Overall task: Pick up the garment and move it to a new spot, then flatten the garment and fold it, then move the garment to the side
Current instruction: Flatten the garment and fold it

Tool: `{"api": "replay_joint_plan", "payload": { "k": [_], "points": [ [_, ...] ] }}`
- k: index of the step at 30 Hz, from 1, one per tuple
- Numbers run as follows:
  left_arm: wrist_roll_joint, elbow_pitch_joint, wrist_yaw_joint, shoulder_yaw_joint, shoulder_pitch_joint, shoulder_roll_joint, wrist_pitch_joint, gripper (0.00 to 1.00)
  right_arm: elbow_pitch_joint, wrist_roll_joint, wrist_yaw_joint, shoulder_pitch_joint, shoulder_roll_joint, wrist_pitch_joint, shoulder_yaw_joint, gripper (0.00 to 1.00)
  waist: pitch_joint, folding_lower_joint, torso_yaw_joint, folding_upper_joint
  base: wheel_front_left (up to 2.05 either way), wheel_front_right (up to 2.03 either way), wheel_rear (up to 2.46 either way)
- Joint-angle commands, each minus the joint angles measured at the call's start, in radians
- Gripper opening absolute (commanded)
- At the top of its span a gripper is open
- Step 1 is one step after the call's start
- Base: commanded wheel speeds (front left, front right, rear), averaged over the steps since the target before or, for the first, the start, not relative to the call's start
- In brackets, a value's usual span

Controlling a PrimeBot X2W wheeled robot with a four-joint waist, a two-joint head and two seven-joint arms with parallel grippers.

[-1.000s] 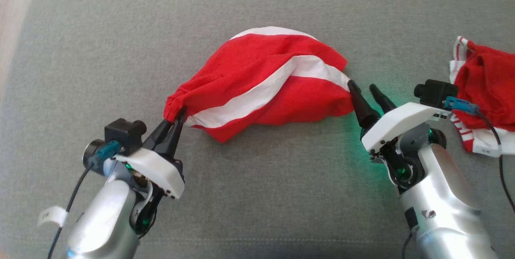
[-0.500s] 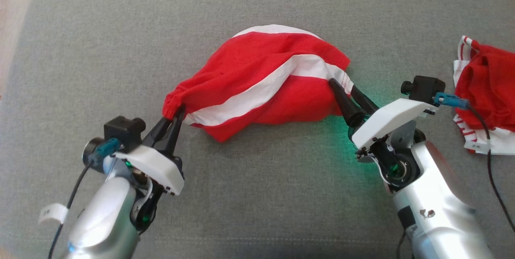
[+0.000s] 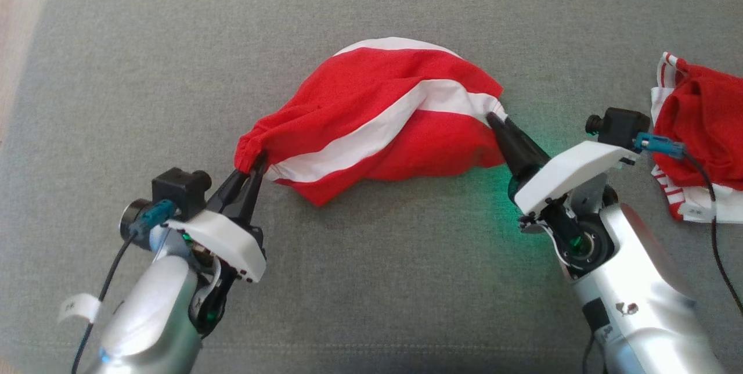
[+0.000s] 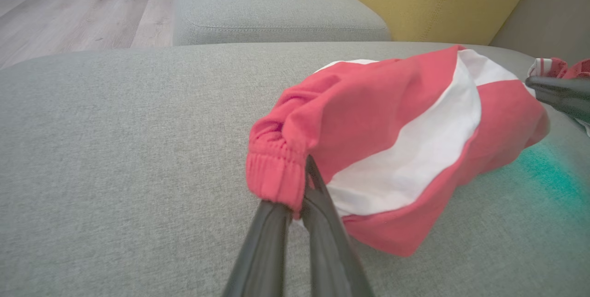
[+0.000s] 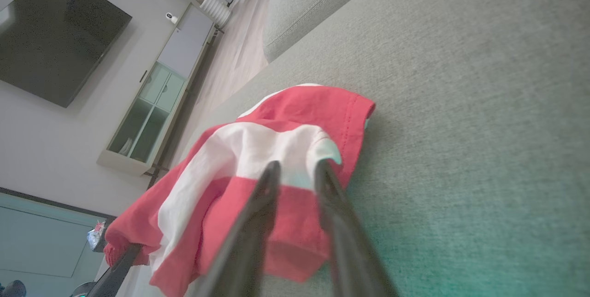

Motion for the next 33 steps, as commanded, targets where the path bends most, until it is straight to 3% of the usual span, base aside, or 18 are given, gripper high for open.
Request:
{"api": "replay_joint_plan", "payload": {
  "k": [1, 8, 17, 26, 33],
  "points": [
    [-0.009, -0.024, -0.002, 0.029, -0.052, 0.021, -0.012, 0.00, -0.021, -0.001, -0.001, -0.021, 0.001, -0.022, 0.020, 0.00, -0.001, 0.0000, 0.001, 0.0000, 0.00, 0.00, 0.00],
    [-0.012, -0.024, -0.001, 0.027, -0.051, 0.028, -0.015, 0.00, 0.009, -0.026, -0.001, -0.038, -0.007, -0.073, 0.020, 0.00, -0.012, 0.0000, -0.001, 0.0000, 0.00, 0.00, 0.00],
    [-0.013, -0.102, -0.004, 0.022, -0.087, 0.070, 0.019, 0.00, -0.045, -0.090, -0.001, -0.061, -0.056, -0.244, 0.034, 0.00, -0.071, 0.0000, -0.020, 0.0000, 0.00, 0.00, 0.00],
    [-0.094, -0.251, -0.011, 0.041, -0.217, 0.147, 0.175, 0.00, -0.140, -0.175, -0.001, -0.104, -0.113, -0.401, 0.017, 0.00, -0.159, 0.0000, -0.051, 0.0000, 0.00, 0.00, 0.00],
    [-0.247, -0.316, -0.014, 0.079, -0.352, 0.166, 0.314, 0.00, -0.215, -0.380, -0.001, -0.156, -0.154, -0.450, -0.040, 0.00, -0.237, 0.0000, -0.082, 0.0000, 0.00, 0.00, 0.00]
  ]
}}
